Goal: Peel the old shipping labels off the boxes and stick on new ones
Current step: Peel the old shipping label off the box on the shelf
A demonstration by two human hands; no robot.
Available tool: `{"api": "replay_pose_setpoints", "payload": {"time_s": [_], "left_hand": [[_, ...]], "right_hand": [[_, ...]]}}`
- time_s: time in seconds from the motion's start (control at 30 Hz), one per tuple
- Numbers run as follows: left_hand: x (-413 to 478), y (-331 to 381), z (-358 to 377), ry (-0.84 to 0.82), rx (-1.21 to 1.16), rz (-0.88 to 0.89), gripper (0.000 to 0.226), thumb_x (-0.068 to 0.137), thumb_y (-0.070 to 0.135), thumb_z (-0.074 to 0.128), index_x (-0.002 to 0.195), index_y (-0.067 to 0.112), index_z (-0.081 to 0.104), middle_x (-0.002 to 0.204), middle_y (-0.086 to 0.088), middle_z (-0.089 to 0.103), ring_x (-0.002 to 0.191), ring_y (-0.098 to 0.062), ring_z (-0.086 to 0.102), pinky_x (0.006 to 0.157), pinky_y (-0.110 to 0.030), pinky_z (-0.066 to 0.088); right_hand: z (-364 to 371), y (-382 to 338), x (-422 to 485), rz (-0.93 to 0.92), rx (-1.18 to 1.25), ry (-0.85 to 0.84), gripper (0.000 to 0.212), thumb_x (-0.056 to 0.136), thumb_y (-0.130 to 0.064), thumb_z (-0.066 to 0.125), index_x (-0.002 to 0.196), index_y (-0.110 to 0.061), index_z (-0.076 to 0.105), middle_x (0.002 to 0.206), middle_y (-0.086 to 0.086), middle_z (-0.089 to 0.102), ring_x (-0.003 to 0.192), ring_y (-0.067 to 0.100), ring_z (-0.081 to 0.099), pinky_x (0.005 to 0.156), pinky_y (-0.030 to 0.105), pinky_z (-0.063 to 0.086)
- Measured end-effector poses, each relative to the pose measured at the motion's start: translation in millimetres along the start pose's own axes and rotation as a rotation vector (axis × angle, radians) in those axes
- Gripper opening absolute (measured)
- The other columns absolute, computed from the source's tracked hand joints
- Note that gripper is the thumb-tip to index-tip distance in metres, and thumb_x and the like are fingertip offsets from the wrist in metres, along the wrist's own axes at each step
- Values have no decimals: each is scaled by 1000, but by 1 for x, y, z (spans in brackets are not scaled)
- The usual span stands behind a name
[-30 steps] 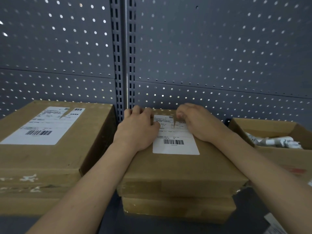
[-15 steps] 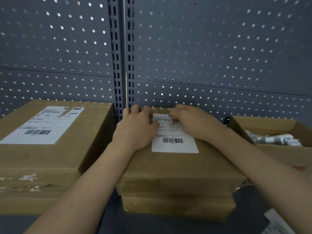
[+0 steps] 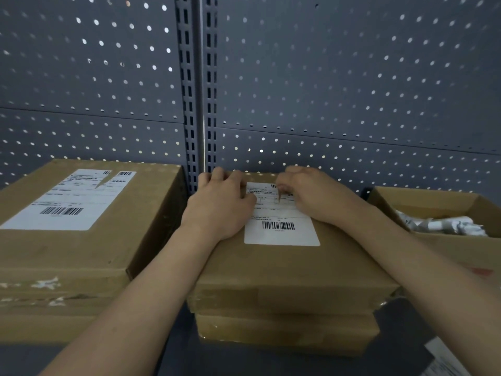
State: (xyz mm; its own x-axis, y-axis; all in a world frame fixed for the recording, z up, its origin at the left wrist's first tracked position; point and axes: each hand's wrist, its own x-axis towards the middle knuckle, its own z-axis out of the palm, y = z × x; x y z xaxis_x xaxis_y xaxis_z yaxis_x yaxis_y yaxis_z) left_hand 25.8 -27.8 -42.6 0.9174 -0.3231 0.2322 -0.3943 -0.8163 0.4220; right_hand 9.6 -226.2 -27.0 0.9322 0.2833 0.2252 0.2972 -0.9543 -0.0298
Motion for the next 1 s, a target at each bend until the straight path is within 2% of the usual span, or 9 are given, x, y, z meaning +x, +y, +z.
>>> {"api": "replay_pose_setpoints", "payload": {"time_s": [0.1,0.3,0.43,0.53,0.73,0.8,0.87,0.93,1.0], "left_hand": [[0,0,0,1,-10,0,41,93,42,44,133,32,45,135,2,40,131,-24,26,93,-43,39],[0,1,0,1,-6,3,42,93,42,43,133,30,45,134,1,40,130,-24,27,92,-43,39],[0,1,-1,3,-7,0,42,93,42,44,133,31,44,135,1,40,131,-24,27,93,-43,39],[0,0,-1,9,0,2,43,93,43,44,134,31,43,136,1,39,132,-24,27,94,-45,40],[-2,1,0,9,0,0,43,93,43,44,135,31,43,137,1,39,132,-23,26,93,-44,40],[-1,2,0,12,7,8,42,94,43,44,134,31,44,136,1,39,131,-23,27,93,-43,40],[-1,1,0,11,5,11,41,94,42,43,134,30,44,136,2,39,131,-23,27,93,-43,39],[-2,1,-1,8,-2,10,41,94,42,43,133,30,44,136,2,39,132,-23,26,92,-43,39],[-1,1,-1,9,2,13,42,94,42,43,134,29,44,137,1,39,132,-24,26,93,-44,40]], "right_hand": [[1,2,1,9,7,-18,33,88,1,42,99,-22,63,90,-9,45,88,20,52,80,45,50],[1,4,-7,87,163,123,21,94,-8,43,90,-21,58,91,-2,54,89,22,53,81,48,50],[1,2,-4,83,116,53,24,97,-9,45,100,-22,64,92,-9,51,92,18,55,82,46,51],[-1,1,-4,47,60,5,28,94,-4,42,103,-18,64,94,-5,50,93,20,54,83,44,50],[-2,0,-2,11,64,-41,26,90,0,42,90,-21,58,93,-3,55,90,21,55,82,44,49],[0,3,-5,65,147,55,25,90,0,42,86,-23,53,90,-5,57,89,19,54,81,44,49],[1,7,-5,113,219,147,19,95,-6,45,86,-19,57,90,-4,60,88,17,55,81,42,49],[2,6,-5,133,207,140,17,97,-16,47,88,-18,61,91,-7,60,88,13,56,81,38,49],[2,4,-5,142,205,146,17,95,-17,50,87,-18,64,88,-11,58,84,8,54,76,31,47]]}}
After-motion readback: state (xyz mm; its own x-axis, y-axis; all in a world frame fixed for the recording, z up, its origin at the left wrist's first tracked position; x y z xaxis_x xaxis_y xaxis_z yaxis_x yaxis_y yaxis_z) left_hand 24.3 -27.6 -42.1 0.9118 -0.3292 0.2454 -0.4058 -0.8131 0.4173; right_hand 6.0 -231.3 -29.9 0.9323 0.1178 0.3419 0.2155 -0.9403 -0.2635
